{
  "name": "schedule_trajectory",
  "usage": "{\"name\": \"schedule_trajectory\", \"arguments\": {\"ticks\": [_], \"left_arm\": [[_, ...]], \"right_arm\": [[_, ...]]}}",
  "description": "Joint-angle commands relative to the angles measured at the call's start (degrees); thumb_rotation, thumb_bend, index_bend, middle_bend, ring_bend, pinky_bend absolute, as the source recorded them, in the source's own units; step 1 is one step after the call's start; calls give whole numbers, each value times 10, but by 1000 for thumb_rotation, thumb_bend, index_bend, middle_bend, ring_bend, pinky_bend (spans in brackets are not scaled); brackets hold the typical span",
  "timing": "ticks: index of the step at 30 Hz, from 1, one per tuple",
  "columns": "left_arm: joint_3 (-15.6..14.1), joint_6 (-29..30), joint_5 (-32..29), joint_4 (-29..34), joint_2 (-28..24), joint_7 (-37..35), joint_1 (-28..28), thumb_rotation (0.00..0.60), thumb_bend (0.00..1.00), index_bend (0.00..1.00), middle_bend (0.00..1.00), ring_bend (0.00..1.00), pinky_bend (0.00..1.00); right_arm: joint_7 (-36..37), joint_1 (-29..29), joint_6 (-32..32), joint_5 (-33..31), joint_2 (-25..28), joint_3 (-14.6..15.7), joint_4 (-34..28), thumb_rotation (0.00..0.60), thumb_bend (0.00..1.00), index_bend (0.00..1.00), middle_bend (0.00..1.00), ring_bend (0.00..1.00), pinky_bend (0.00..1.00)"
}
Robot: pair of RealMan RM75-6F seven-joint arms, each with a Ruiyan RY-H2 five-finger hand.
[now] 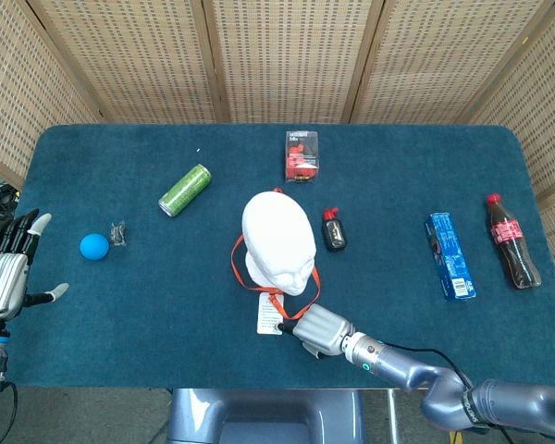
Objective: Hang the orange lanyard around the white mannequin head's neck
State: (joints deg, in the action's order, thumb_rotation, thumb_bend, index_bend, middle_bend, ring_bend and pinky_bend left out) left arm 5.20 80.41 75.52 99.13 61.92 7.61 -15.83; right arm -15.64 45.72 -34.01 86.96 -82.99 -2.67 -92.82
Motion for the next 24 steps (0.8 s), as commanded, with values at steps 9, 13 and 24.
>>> {"name": "schedule_trajectory", "arguments": {"ticks": [9,13,24], "left_arm": [[6,-9,-2,-3,1,-1,0,600,0,0,0,0,0],[9,-12,-3,-3,1,-2,1,600,0,0,0,0,0],[12,-15,-3,-2,1,-2,4,600,0,0,0,0,0]], "right_arm": [[-85,23,19,-102,-34,-3,17,600,803,200,801,735,907],[-105,29,20,-119,-26,9,-1,600,803,230,801,736,907],[-124,33,21,-91,15,64,-69,600,804,265,802,735,907]]}}
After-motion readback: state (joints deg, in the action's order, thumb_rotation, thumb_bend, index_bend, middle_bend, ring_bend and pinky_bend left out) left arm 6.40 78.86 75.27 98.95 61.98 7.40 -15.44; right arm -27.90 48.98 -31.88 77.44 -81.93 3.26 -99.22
